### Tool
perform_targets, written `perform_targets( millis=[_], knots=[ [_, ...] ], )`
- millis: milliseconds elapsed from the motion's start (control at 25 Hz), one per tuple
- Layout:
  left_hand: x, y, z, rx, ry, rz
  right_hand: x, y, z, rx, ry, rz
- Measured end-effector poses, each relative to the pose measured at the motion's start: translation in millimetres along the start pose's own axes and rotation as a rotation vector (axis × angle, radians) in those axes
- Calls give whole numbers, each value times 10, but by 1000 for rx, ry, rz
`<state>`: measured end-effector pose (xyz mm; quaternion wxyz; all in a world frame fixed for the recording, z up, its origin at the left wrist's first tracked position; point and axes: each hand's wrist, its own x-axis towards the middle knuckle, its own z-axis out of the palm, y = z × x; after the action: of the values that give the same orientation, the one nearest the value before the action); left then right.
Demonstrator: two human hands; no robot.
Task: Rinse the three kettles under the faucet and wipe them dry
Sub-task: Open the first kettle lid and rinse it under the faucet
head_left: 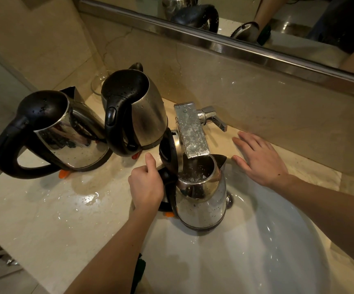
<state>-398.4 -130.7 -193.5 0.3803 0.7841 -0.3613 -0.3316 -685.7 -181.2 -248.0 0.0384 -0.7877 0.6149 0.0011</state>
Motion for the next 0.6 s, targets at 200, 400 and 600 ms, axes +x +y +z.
perform_targets(
  millis=[200, 400, 600],
  knots=[
    [-8, 15, -6, -1, 6, -7, -5, -5, 1, 2, 5, 2],
    [-5, 15, 4, -2, 4, 4, 2, -4, -2, 12, -2, 3],
    [3, -4, 8, -7, 0, 13, -5, -12, -12, 8, -3, 7]
  ],
)
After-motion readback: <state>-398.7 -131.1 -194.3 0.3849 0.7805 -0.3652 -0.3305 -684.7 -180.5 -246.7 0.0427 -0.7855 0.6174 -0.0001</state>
